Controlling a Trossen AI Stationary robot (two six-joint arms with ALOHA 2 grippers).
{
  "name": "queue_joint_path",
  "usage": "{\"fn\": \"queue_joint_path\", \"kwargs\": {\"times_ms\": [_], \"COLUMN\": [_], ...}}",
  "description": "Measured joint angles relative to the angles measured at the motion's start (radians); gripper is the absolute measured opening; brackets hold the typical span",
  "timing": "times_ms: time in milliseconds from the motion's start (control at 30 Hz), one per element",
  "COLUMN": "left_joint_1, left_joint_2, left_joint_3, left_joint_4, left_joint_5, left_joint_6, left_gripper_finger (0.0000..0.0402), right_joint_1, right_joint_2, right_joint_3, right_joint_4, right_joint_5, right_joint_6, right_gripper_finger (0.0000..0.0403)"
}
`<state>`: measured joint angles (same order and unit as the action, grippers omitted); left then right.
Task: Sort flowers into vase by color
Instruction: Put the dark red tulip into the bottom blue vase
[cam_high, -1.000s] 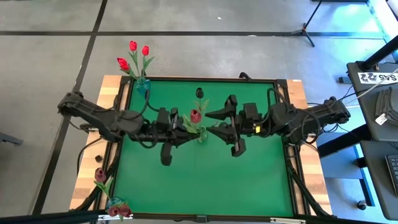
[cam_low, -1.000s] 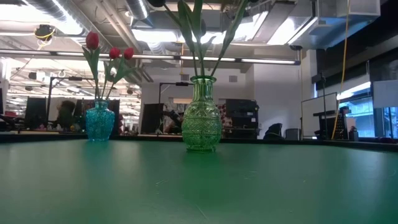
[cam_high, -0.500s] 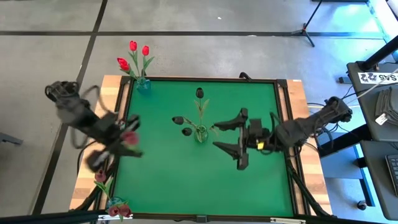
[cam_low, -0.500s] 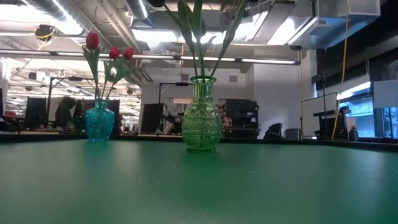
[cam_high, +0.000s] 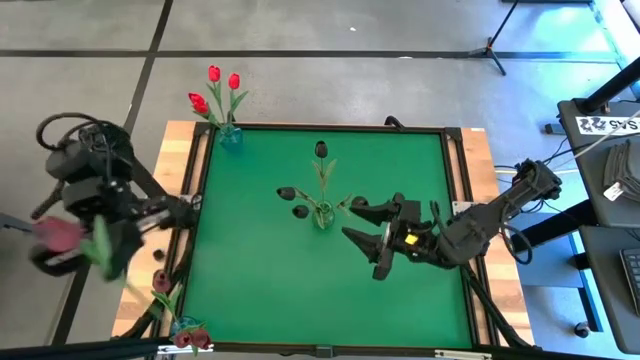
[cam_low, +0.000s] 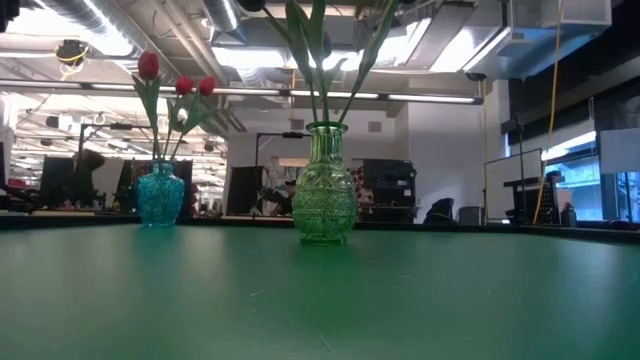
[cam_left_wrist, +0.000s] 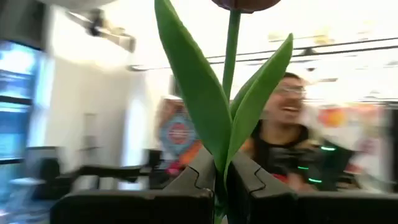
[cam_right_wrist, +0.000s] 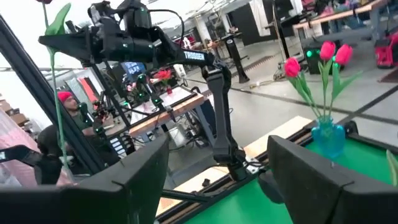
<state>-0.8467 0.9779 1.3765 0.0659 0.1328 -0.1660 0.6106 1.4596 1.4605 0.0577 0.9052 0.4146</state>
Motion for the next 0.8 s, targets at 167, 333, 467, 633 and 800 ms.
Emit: {"fn": "queue_joint_path", "kwargs": {"times_ms": [167, 333, 467, 633, 800], "left_joint_1": [-0.038, -0.094, -0.117, -0.142, -0.149], "left_joint_2": [-0.009, -0.034, -0.042, -0.042, -0.043], "left_joint_3": [0.0, 0.0, 0.0, -0.039, -0.158], "left_joint_4": [-0.065, -0.219, -0.295, -0.313, -0.188], "left_joint_5": [0.091, 0.014, -0.007, -0.086, -0.115], "left_joint_6": [-0.069, -0.113, -0.12, -0.139, -0.139], "left_gripper_finger": [0.0004, 0.0005, 0.0005, 0.0005, 0.0005], "right_joint_1": [0.007, 0.005, 0.005, 0.005, 0.005], "right_joint_2": [0.017, 0.034, 0.038, 0.038, 0.038], "right_joint_3": [0.0, 0.0, 0.0, 0.0, 0.0], "right_joint_4": [-0.009, -0.005, -0.006, -0.007, -0.008], "right_joint_5": [-0.004, 0.0, 0.0, 0.0, 0.0], "right_joint_6": [0.051, 0.063, 0.087, 0.105, 0.116], "right_gripper_finger": [0.027, 0.027, 0.027, 0.027, 0.027]}}
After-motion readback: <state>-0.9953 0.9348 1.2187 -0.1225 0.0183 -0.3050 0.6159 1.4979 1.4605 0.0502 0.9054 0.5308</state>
